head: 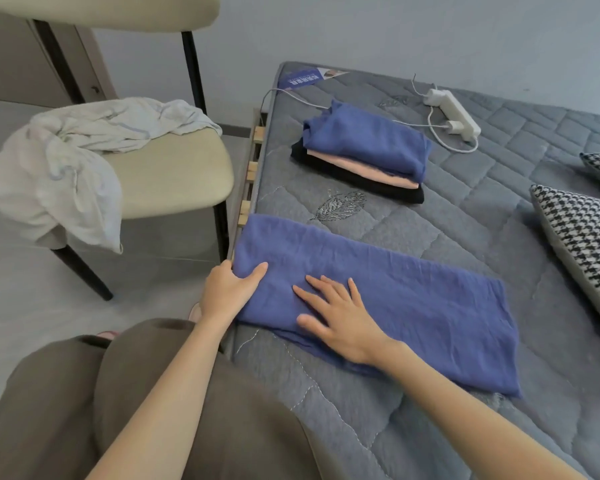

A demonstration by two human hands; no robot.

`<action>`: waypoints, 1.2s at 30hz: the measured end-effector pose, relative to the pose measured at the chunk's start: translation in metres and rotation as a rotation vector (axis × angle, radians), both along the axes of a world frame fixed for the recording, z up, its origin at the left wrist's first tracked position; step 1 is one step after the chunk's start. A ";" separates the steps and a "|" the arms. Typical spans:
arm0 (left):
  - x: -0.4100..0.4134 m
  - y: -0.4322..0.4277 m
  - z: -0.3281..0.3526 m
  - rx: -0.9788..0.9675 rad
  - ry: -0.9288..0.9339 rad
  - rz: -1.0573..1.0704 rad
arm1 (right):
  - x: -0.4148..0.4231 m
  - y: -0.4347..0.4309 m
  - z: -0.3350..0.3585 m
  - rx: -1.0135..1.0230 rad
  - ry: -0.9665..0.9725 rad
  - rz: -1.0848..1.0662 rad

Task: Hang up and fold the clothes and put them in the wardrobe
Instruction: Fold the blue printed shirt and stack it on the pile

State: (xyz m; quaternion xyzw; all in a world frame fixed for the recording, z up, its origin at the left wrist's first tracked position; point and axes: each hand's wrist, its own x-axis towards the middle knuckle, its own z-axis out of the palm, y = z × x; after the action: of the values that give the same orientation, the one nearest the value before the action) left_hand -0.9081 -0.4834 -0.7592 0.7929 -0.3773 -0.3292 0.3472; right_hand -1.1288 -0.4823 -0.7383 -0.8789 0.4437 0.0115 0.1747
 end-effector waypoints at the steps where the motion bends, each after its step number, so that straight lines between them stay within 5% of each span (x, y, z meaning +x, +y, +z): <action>1: 0.002 0.000 0.000 0.013 0.038 -0.009 | 0.001 -0.009 0.006 -0.014 -0.085 -0.034; 5: 0.004 0.006 -0.001 -0.005 0.302 -0.039 | 0.009 -0.052 0.023 -0.104 -0.175 -0.095; 11: 0.008 0.010 -0.003 -0.085 0.345 -0.041 | 0.037 -0.113 0.018 0.002 -0.015 -0.289; 16: 0.004 0.021 -0.002 -0.072 -0.138 0.102 | 0.043 -0.144 0.016 0.062 0.065 -0.332; 18: 0.000 0.029 0.009 -0.205 -0.231 0.107 | 0.041 -0.154 0.019 0.140 0.043 -0.338; 22: -0.017 0.048 0.035 -0.350 -0.448 -0.389 | 0.036 -0.158 0.030 0.254 -0.020 -0.307; 25: -0.034 0.063 0.030 -0.298 -0.760 -0.838 | 0.033 -0.157 0.034 0.268 -0.036 -0.301; 27: -0.050 0.068 0.021 -0.206 -0.903 -0.944 | 0.030 -0.156 0.034 0.286 -0.032 -0.299; 36: -0.088 0.064 0.010 -0.051 -0.880 -0.700 | 0.012 -0.156 0.035 0.416 -0.092 -0.373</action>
State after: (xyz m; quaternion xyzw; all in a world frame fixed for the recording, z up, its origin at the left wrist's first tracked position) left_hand -0.9961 -0.4198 -0.7489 0.6743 -0.7350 -0.0539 0.0464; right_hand -1.1166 -0.6388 -0.7028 -0.7269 0.5776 0.0302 0.3703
